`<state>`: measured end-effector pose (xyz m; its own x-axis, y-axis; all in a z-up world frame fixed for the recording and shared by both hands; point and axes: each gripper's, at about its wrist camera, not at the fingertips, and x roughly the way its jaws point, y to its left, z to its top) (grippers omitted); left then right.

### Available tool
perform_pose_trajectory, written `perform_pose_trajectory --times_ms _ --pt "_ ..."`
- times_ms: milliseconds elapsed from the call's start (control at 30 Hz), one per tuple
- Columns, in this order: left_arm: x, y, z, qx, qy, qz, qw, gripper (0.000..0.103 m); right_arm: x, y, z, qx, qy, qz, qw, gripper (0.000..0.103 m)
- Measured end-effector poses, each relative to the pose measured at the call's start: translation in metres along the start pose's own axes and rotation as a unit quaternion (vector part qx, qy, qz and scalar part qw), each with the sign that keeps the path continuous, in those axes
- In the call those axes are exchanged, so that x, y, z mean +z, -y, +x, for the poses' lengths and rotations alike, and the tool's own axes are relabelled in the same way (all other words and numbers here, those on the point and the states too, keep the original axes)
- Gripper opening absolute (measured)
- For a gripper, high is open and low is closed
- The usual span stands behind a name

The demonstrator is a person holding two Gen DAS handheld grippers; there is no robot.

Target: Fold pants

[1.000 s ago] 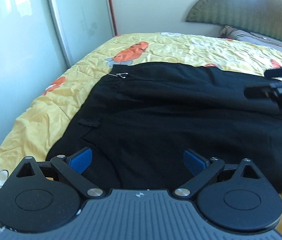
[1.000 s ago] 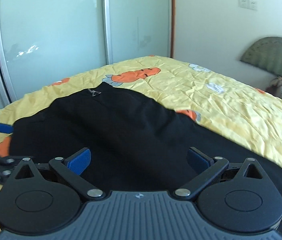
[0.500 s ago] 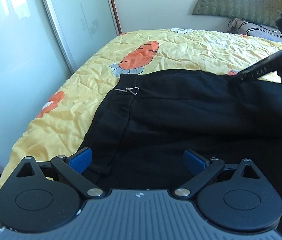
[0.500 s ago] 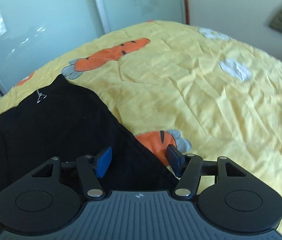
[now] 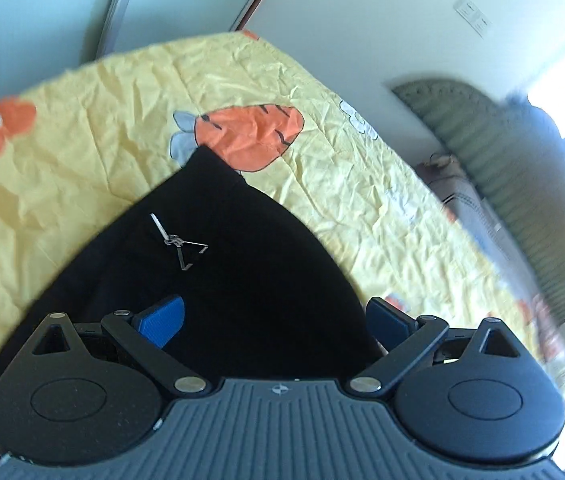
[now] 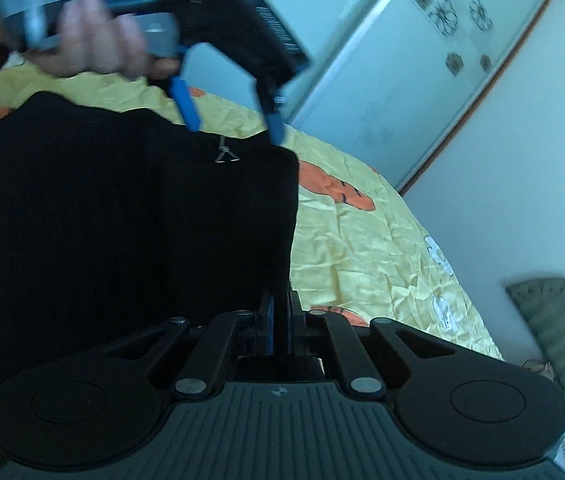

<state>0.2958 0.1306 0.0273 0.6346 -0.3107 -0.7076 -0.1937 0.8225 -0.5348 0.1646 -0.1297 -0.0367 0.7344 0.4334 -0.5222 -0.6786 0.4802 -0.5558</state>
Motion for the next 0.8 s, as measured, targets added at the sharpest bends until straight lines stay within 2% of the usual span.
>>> perform_pose_trajectory --times_ms 67,167,267,333,367,400,533,600,700,800 --pt "0.006 -0.005 0.007 -0.01 -0.004 -0.037 0.9993 0.098 -0.002 -0.016 -0.005 0.006 -0.001 -0.019 1.0 0.006" --pt "0.014 -0.009 0.018 0.002 0.0 -0.062 0.9981 0.095 -0.006 -0.028 -0.001 0.009 -0.008 -0.033 0.999 0.006" --pt "0.023 -0.013 0.026 0.005 -0.001 -0.084 0.9965 0.078 -0.008 -0.027 0.002 0.013 -0.007 -0.014 1.0 0.006" --pt "0.025 -0.016 0.028 -0.004 -0.006 -0.098 0.9952 0.038 -0.008 -0.026 0.002 0.009 -0.005 -0.008 1.0 0.005" --pt "0.024 -0.017 0.028 0.007 -0.011 -0.096 0.9953 0.031 -0.008 -0.025 0.002 0.008 -0.004 -0.004 1.0 0.005" --pt "0.021 -0.018 0.028 0.018 -0.01 -0.091 0.9956 0.011 -0.009 -0.025 0.002 0.005 -0.003 0.001 1.0 0.005" --pt "-0.003 -0.027 0.001 0.024 0.019 -0.076 0.9967 0.006 -0.008 -0.025 -0.001 -0.009 0.0 0.029 1.0 0.005" --pt "-0.019 -0.033 -0.023 0.012 0.026 -0.059 0.9978 0.005 -0.007 -0.028 -0.012 -0.012 0.005 0.044 0.999 0.005" --pt "-0.046 -0.048 -0.06 -0.004 0.027 -0.035 0.999 0.005 -0.002 -0.029 -0.037 0.005 0.015 0.078 0.997 0.005" --pt "-0.077 -0.062 -0.086 0.006 0.018 -0.007 0.9998 0.005 0.002 -0.042 -0.065 0.041 0.02 0.114 0.992 0.005"
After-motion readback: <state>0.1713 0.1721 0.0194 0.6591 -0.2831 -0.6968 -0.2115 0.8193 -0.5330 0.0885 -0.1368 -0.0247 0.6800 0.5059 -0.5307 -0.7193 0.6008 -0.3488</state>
